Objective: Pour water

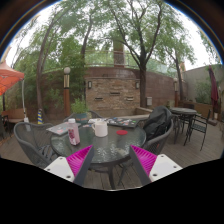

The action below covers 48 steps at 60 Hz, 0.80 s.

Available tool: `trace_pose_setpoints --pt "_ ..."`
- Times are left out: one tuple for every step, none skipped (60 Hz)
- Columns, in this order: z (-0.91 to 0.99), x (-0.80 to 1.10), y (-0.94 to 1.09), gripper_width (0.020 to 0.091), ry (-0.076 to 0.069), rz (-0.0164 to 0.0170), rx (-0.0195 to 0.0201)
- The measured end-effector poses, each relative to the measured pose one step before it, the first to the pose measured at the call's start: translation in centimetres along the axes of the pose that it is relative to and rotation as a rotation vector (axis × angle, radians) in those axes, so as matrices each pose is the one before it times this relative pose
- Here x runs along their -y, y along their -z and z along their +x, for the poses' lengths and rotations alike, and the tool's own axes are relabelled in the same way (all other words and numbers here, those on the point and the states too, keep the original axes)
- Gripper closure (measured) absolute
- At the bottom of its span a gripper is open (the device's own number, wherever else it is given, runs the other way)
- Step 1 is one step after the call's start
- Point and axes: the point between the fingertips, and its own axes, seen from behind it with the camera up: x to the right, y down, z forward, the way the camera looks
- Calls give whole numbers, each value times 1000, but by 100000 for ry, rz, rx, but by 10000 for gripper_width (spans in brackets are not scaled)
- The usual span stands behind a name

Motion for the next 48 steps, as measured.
trace_pose_setpoints --pt "-387 78 45 294 -383 478 237" --pt "-34 48 -34 294 -462 133 124" --pt "22 -44 -20 294 -516 -243 -68" --pt "55 -108 -12 295 -539 -501 -189" --pt "297 -170 -64 294 -430 -446 32" --pt "31 -75 -44 295 -427 -630 -212" --pt "72 -23 -43 295 -287 -463 -225" --pt "31 -3 -15 296 -127 -376 -184" --pt "43 7 -63 294 55 -259 -106" --pt "34 20 7 296 98 -175 -111" --pt "47 -2 43 297 161 -140 -185" --pt "12 13 -39 298 230 -85 -169" --pt "-17 11 -9 301 324 -57 -88" --pt "-314 128 -116 302 401 70 -211" --pt "232 -93 37 298 311 91 105" --pt "-18 25 -28 297 327 110 -33" --pt "-346 172 -129 295 416 111 -180" --pt "-84 -32 -106 294 426 51 76" --pt "-150 -24 -61 294 465 40 225" --pt "73 -181 -33 293 409 110 565" --pt "-248 -6 -135 292 395 168 421" --pt "-579 148 -233 293 344 251 235" --pt "-22 -116 -146 293 171 280 689" --pt "-393 -15 -281 293 279 349 600" --pt "-423 -36 -327 293 258 303 688" --pt "-432 4 -364 293 242 191 726" --pt "-492 -46 -438 293 259 137 759" --pt "-595 -65 -464 294 273 60 905" --pt "-542 -21 -503 293 357 54 899" --pt "-589 -11 -526 293 317 107 843" --pt "-576 11 -559 293 323 129 815" --pt "-587 -27 -620 294 326 176 813" --pt "-642 8 -741 294 321 267 843" --pt "-671 -26 -750 294 327 228 841" --pt "-677 -100 -810 295 317 30 825" --pt "-711 -87 -831 297 177 -94 790" --pt "-669 -46 -851 294 28 -30 840" --pt "-770 -48 -892 291 18 119 841" --pt "-752 -8 -942 292 -67 322 930" --pt "-757 24 -910 292 -143 349 872" --pt "-742 49 -971 293 -280 291 787" --pt "-767 -16 -977 293 -163 187 753" --pt "-739 -45 -993 293 -48 59 668" --pt "-686 -94 -1040 293 -7 -60 541" --pt "-699 -114 -991 292 16 -170 418" --pt "-640 -109 -1014 293 -16 -77 411" --pt "-574 -76 -938 292 28 91 231" --pt "-441 -36 -970 292 64 283 -227"
